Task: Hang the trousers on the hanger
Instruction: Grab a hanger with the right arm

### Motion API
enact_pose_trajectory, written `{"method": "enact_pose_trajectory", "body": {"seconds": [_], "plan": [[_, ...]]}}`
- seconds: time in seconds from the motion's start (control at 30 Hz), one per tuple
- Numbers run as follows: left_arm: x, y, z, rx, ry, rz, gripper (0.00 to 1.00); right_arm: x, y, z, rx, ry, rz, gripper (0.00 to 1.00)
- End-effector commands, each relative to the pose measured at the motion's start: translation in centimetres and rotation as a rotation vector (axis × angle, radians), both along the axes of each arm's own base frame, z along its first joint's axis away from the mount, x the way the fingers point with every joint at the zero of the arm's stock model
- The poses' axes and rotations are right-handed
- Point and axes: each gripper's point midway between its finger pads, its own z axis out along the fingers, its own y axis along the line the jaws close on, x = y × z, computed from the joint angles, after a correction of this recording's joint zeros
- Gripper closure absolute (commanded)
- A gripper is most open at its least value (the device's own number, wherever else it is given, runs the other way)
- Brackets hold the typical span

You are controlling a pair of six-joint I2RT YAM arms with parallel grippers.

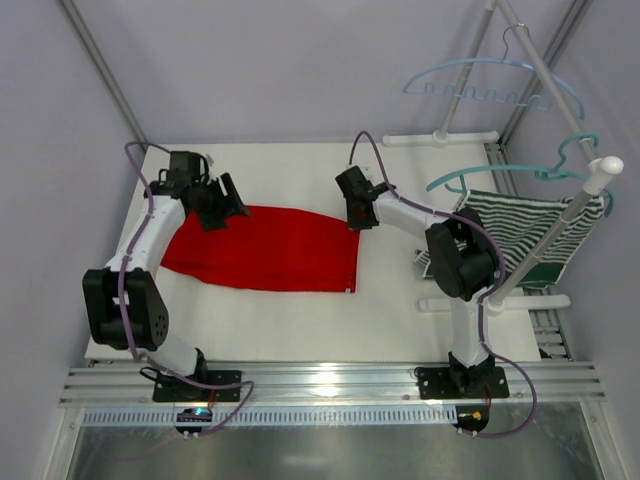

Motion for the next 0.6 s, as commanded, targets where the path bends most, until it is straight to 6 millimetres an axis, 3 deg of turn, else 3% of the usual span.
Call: {"method": "enact_pose_trajectory", "body": {"seconds": [0.0, 0.03, 0.1, 0.17, 0.2, 0.23, 0.33, 0.37, 0.43, 0.5, 0.57], "plan": [[-0.6, -2.3, 3.0, -0.034, -0.154, -0.089, 0.30, 1.7, -1.3, 3.8, -0.027, -0.079, -0.027, 0.96], [-1.6, -3.3, 2.5, -0.067, -0.141, -0.124, 0.29, 1.9, -1.9, 4.5, -0.059, -0.094, -0.045, 0.96], [-2.3, -4.4, 3.4, -0.103, -0.181, -0.166, 0.26, 1.6, -2.9, 6.3, -0.098, -0.092, -0.061, 0.96], [-3.3, -5.1, 3.4, -0.115, -0.182, -0.202, 0.12, 0.9, -3.9, 9.0, -0.117, -0.115, -0.080, 0.95], [-3.7, -5.2, 3.9, -0.110, -0.202, -0.221, 0.11, 0.5, -3.8, 10.2, -0.108, -0.133, -0.078, 0.95], [-4.0, -5.2, 4.0, -0.109, -0.209, -0.227, 0.03, 0.1, -3.6, 11.1, -0.093, -0.144, -0.073, 0.94], [-4.8, -5.6, 4.8, -0.140, -0.234, -0.231, 0.00, -0.8, -0.5, 13.3, 0.048, -0.174, 0.020, 0.89], [-5.4, -6.0, 4.5, -0.169, -0.225, -0.239, 0.00, -1.3, 1.0, 13.1, 0.121, -0.152, 0.058, 0.89], [-5.8, -6.4, 4.7, -0.202, -0.234, -0.244, 0.00, -1.0, 2.3, 11.5, 0.191, -0.143, 0.047, 0.88], [-6.4, -6.8, 4.1, -0.230, -0.203, -0.260, 0.00, -1.2, 3.1, 8.2, 0.211, -0.074, 0.038, 0.89], [-7.0, -7.0, 4.0, -0.247, -0.191, -0.261, 0.00, -1.0, 3.9, 6.3, 0.236, -0.041, 0.016, 0.92]]}}
